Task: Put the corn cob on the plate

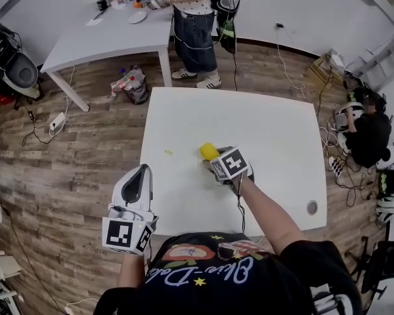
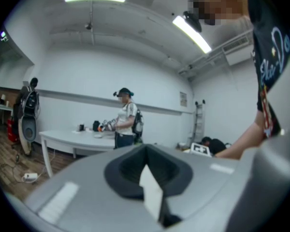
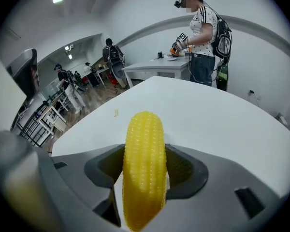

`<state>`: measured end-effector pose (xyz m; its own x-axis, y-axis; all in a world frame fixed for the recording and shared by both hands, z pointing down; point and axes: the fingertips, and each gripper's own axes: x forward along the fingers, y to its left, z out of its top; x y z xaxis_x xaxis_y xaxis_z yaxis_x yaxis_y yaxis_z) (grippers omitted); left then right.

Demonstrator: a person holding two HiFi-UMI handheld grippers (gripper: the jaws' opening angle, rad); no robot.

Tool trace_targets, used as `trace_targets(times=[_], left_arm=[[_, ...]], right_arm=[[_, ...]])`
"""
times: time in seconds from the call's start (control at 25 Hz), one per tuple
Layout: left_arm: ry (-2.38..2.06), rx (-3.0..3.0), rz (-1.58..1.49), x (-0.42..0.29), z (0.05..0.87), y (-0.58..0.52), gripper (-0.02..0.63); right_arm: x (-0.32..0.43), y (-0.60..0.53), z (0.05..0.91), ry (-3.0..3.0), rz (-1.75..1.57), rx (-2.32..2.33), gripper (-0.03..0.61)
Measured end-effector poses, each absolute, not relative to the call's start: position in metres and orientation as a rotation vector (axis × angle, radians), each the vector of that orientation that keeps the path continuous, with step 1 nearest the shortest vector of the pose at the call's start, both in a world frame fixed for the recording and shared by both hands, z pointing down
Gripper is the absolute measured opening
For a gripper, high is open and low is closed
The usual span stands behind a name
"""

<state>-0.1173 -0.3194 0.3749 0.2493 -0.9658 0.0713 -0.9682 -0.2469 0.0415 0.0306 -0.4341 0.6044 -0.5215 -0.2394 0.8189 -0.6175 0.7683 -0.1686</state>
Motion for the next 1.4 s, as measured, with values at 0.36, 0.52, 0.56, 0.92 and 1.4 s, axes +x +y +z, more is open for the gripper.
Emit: trace_targets(times=[0.36,0.52,0.56,0.92,1.4], left_arm=[[-1.875,2.42,0.046,-0.12,0.375,-0.318,-0.003],[-1.866,2.426,0.046,-0.116,0.374,-0.317,-0.003],[-1.862,2.426,0.041,-0.116,0.375,-0.317,-0.003],[-1.813,2.48,0.052,-0.097,0.371,-0.324,-0.003],[-1.699,2.585,0.055,-0.069,0.369,-0.344,-0.003]], right_arm=[[0.028,-0.431,0.613,-2.109,0.534,0.643,0.264],[0.028,-0.432,0.609,-2.139,0.506,0.673,0.265],[0.029,-0.432,0.606,-2.152,0.505,0.68,0.265],[0.071,-0.437,0.48,-2.578,0.558,0.995,0.264],[0.149,-0.397,0.414,-2.668,0.433,1.423,0.015]])
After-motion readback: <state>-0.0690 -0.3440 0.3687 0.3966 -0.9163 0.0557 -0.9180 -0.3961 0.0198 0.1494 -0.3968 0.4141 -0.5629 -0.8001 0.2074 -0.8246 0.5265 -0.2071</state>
